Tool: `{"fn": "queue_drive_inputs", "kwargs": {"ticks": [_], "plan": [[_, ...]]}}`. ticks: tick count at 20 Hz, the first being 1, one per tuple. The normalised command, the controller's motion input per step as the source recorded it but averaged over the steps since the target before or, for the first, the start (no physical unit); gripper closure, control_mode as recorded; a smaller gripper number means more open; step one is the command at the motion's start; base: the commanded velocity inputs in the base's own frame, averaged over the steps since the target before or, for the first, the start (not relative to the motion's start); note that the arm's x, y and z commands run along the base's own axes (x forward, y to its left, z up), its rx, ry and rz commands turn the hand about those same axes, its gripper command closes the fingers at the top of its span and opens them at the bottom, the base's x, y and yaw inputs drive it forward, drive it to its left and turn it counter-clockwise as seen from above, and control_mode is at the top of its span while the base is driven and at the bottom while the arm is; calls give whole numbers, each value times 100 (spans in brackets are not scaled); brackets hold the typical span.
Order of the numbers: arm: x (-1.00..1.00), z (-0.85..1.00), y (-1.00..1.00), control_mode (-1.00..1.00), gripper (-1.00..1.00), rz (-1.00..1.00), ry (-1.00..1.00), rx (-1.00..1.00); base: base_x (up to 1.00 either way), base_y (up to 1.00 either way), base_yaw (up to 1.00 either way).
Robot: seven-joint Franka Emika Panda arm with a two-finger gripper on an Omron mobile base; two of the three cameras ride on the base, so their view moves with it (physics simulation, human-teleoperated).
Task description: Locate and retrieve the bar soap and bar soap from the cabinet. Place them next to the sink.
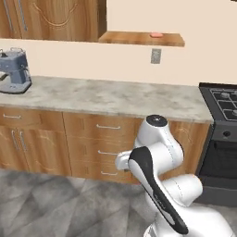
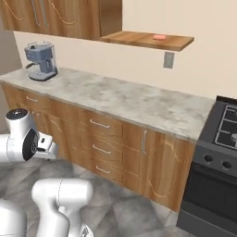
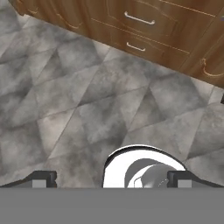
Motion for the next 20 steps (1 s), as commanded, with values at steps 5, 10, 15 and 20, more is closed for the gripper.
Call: {"fn": "queue_drive_inputs", "kwargs": {"ticks": [5,10,15,20], "plan": [[0,0,0,100,-100,0,0,0,-1,-13,-42],[0,0,0,100,-100,0,0,0,-7,0,-45],[0,0,0,100,-100,0,0,0,-3,0,-45],[0,0,0,100,-100,0,0,0,7,3,-38]]}}
